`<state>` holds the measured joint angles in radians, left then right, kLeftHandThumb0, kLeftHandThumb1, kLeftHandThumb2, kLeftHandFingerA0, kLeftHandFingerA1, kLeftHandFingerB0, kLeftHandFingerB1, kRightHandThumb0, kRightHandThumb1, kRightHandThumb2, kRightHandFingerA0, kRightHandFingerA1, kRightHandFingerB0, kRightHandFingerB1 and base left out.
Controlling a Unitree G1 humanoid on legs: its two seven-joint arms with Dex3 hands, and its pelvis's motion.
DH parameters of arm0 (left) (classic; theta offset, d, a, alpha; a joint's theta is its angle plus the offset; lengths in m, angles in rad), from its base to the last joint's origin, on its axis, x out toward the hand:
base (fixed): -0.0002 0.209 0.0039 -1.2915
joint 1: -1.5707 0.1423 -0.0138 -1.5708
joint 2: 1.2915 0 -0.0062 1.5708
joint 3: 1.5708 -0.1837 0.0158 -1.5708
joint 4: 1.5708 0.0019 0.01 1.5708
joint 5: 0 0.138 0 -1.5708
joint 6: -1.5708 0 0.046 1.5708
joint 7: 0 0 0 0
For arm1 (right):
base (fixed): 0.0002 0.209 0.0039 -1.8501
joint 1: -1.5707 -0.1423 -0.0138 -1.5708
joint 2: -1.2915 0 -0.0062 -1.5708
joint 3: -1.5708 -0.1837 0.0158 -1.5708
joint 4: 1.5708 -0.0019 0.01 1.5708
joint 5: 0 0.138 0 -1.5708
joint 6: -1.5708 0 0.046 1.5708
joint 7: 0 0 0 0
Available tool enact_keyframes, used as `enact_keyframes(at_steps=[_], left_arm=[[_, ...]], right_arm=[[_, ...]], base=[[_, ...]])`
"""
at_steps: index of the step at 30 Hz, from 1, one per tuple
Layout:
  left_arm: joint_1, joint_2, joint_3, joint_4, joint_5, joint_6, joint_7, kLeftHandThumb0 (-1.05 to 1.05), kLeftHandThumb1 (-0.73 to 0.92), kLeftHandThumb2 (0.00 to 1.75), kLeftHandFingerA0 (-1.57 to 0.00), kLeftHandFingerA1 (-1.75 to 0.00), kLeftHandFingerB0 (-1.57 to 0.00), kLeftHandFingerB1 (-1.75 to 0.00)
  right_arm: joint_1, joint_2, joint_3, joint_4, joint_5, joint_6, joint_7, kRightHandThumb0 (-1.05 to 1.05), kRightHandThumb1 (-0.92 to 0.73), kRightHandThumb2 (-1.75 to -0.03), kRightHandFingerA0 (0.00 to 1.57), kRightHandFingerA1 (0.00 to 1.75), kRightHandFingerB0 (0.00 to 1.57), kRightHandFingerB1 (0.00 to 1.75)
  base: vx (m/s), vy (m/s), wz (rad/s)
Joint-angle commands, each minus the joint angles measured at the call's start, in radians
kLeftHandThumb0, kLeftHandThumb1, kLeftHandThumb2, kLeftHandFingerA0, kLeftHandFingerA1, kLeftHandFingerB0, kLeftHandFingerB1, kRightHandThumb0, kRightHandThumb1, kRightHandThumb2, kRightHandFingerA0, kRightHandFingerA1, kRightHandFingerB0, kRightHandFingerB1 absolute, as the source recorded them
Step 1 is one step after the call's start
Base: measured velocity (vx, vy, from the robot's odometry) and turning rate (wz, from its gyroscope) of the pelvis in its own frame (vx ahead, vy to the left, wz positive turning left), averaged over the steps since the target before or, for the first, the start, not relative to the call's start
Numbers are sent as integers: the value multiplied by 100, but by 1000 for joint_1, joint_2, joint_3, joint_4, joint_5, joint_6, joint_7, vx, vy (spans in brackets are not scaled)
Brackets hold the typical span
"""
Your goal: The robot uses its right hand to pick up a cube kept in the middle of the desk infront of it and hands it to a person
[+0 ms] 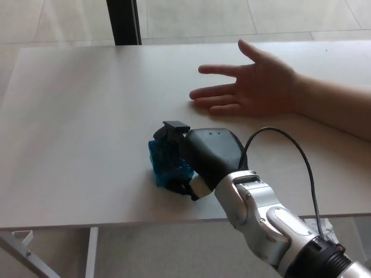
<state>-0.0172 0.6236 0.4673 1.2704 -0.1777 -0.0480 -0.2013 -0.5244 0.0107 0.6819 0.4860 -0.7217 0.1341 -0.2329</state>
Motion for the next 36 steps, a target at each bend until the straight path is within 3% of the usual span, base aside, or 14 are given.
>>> enact_keyframes(at_steps=[1, 7, 13, 15, 18, 26, 27, 30, 36], left_arm=[[3, 13, -9, 4, 5, -15, 16, -64, 57, 58, -75, -51, -58, -40], [15, 12, -8, 4, -2, -21, 11, -68, 56, 57, -73, -51, -55, -41], [21, 10, -6, 4, -5, -18, 16, -64, 57, 58, -76, -53, -58, -41], [23, 11, -6, 3, -4, -21, 14, -65, 57, 58, -75, -53, -59, -41], [22, 11, -11, 2, 0, -16, 14, -65, 58, 58, -75, -52, -60, -41], [23, -4, -13, 6, -5, -19, 15, -65, 56, 58, -76, -52, -59, -40], [22, -5, -17, 7, 0, -23, 16, -66, 56, 58, -76, -51, -57, -40], [18, -6, -11, 2, -8, -19, 13, -65, 57, 58, -75, -52, -61, -42], [16, -11, -19, -1, -2, -27, 1, -66, 57, 58, -75, -53, -58, -42]], right_arm=[[-19, -82, -64, -26, -16, -59, -46, -42, -62, -58, 73, 172, 78, 80], [-80, -126, -137, -85, -4, -82, -6, -38, -64, -59, 77, 158, 83, 77], [-203, -196, -202, -53, 8, -136, 11, -37, -57, -57, 86, 167, 88, 69], [-238, -216, -224, -14, 18, -158, 6, -39, -59, -57, 87, 160, 86, 69], [-283, -238, -238, 55, 6, -166, -13, -39, -58, -57, 93, 166, 86, 69], [-337, -273, -232, 192, -21, -158, -20, -40, -62, -62, 83, 162, 82, 66], [-350, -277, -227, 217, -24, -165, -22, -41, -65, -65, 80, 161, 82, 72], [-393, -273, -218, 297, -29, -161, -23, -42, -60, -58, 87, 154, 86, 60], [-430, -253, -190, 416, -57, -143, -99, -42, -61, -58, 87, 160, 84, 69]], base=[[0, 0, 0], [0, 0, 0], [0, 0, 0], [0, 0, 0], [0, 0, 0], [0, 0, 0], [0, 0, 0], [0, 0, 0], [0, 0, 0]])
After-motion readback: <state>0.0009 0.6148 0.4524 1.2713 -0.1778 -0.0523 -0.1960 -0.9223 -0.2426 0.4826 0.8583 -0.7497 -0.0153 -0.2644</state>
